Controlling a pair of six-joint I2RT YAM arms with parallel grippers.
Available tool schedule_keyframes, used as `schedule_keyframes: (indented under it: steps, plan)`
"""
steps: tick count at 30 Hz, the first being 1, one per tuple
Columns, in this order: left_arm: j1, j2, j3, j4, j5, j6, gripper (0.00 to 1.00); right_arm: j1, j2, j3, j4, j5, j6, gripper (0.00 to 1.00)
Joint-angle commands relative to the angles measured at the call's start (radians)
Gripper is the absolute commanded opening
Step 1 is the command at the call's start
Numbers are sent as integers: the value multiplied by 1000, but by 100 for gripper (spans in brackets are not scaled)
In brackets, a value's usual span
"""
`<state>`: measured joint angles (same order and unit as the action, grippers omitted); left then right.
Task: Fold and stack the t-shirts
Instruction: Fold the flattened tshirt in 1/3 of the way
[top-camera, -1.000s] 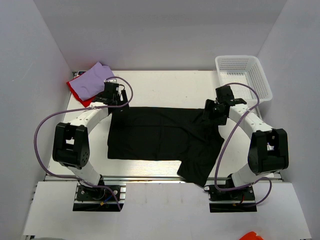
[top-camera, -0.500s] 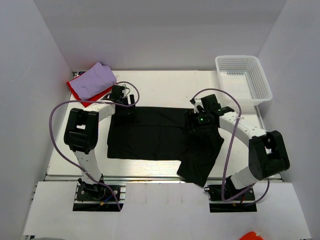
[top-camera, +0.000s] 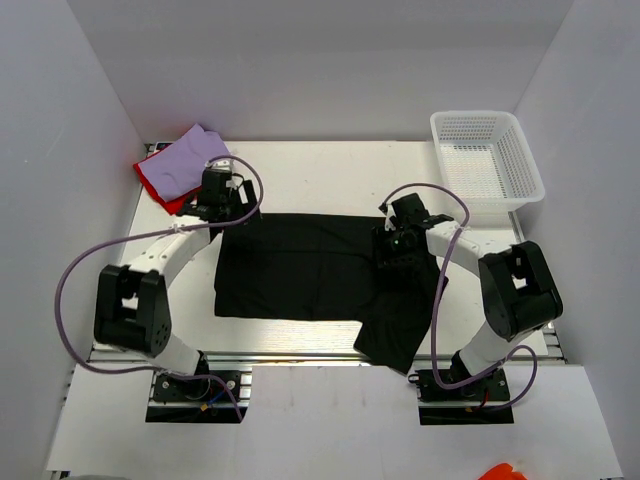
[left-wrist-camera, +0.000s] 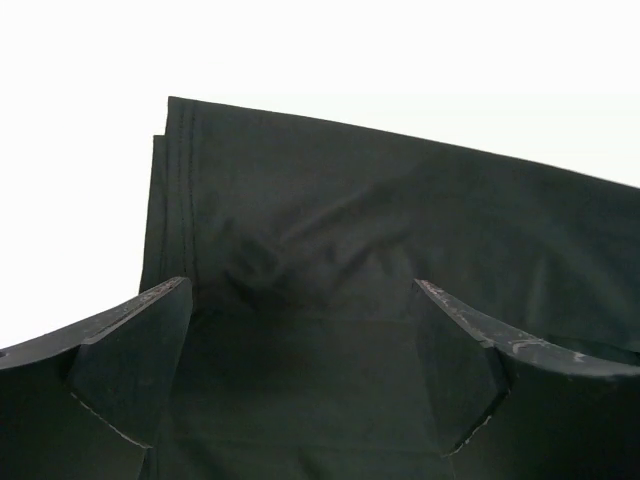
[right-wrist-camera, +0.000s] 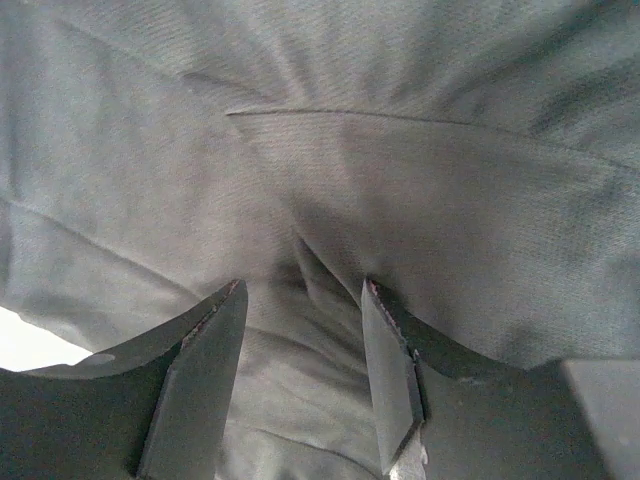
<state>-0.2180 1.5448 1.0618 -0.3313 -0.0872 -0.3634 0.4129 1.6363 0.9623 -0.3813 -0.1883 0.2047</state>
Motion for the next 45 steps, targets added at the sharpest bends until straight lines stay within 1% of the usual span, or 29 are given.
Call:
schedule_keyframes:
  steps: [1,4,6,9,10,12,13,14,15,16,18,19,24,25,27,31,36,39,40,42,43,45]
  plan:
    - [-1,-80,-51,-9,-7,-26,100,4,11,-7,42,45,24,55]
    - [-1,-110,-69,-20,-6,-26,100,9,14,-13,48,46,25,55]
    - [-1,-124,-82,-43,-16,-26,100,7,17,-28,64,47,30,52]
    - [-1,-150,-100,-52,-16,-26,100,7,16,-33,78,78,48,42]
    - [-1,-161,-100,-52,-25,-26,100,9,16,-34,82,76,48,39]
    - [-1,-172,-111,-63,-25,-26,100,10,16,-37,90,59,48,38]
    - [-1,-181,-120,-63,-25,-26,100,13,16,-43,94,58,48,35]
    - [-1,-192,-120,-63,-35,-26,100,12,8,-43,94,65,48,26]
    - [-1,-192,-129,-72,-36,-26,100,12,11,-43,94,70,58,20]
    - [-1,-202,-129,-72,-45,-26,100,15,11,-40,94,73,61,9]
    - [-1,-213,-138,-72,-45,-26,100,18,2,-25,85,66,58,2]
    - [-1,-222,-138,-72,-45,-26,100,18,-6,-16,73,63,58,0]
    - [-1,-244,-157,-81,-54,-26,100,21,-35,29,-19,23,71,0]
    - [-1,-244,-157,-81,-54,-26,100,20,-35,44,-60,20,71,0]
    - [-1,-253,-166,-81,-54,-26,100,20,-38,46,-74,1,68,0]
    - [-1,-262,-175,-81,-54,-35,100,18,-55,41,-53,-60,64,0]
    - [-1,-288,-209,-130,-43,-83,100,14,-76,17,-2,-117,52,0]
    - [-1,-330,-267,-112,3,-106,100,10,-110,-16,51,-90,64,5]
    - [-1,-330,-279,-95,15,-106,100,10,-113,-16,58,-62,70,12]
    - [-1,-341,-295,-45,46,-106,100,10,-115,-5,73,-21,88,17]
    - [-1,-324,-295,-25,59,-97,100,7,-113,1,81,7,93,38]
    - [-1,-290,-283,17,99,-88,100,1,-104,18,76,45,108,69]
